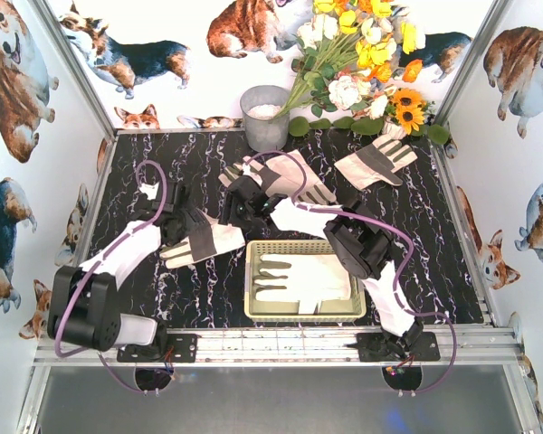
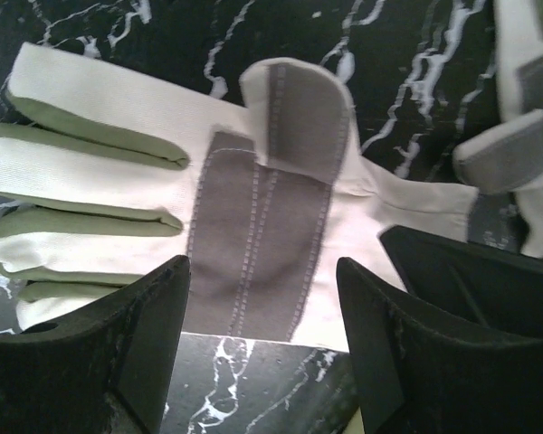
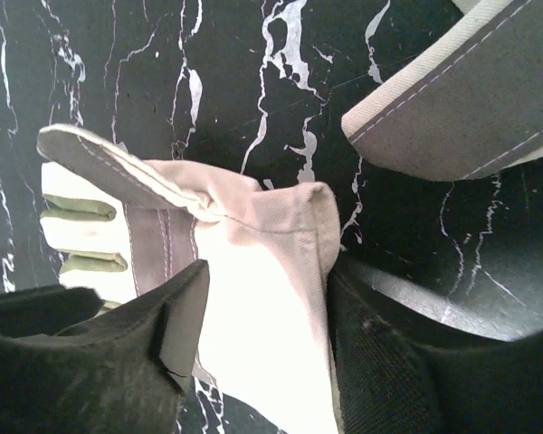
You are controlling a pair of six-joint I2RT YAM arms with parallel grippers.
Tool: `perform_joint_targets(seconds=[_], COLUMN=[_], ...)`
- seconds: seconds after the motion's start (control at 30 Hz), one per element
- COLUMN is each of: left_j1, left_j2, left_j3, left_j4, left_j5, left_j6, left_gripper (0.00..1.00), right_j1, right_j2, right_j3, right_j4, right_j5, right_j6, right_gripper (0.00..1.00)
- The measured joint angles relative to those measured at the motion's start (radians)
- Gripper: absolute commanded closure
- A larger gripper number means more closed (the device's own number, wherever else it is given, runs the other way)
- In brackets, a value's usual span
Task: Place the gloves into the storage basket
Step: Place the glove at the center of the board.
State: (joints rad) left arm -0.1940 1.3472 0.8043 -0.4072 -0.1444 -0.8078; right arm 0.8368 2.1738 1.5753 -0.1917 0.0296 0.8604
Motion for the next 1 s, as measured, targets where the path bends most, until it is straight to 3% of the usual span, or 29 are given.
perform_joint_targets(seconds=[0.27, 0.57, 1.0], left_j1=[0.000, 0.002, 0.005], left_j2=[0.090, 0.243, 0.404], left_j3=[-0.025, 0.045, 0.214], left_j4=[0.014, 0.042, 0.100], left_j5=[-0.041, -0.061, -0.027], left_j6=[0.036, 0.137, 0.284], left_gripper=[0.36, 0.35, 0.29], right_j1=[-0.037, -0.141, -0.353], right_j2=[-0.119, -0.311, -0.312], right_j3=[-0.001, -0.058, -0.107], right_j4=[-0.045, -0.068, -0.165], right_j5=[0.008, 0.047, -0.055], right_j6=[-0.179, -0.320, -0.310], right_gripper=[0.31, 0.30, 0.35])
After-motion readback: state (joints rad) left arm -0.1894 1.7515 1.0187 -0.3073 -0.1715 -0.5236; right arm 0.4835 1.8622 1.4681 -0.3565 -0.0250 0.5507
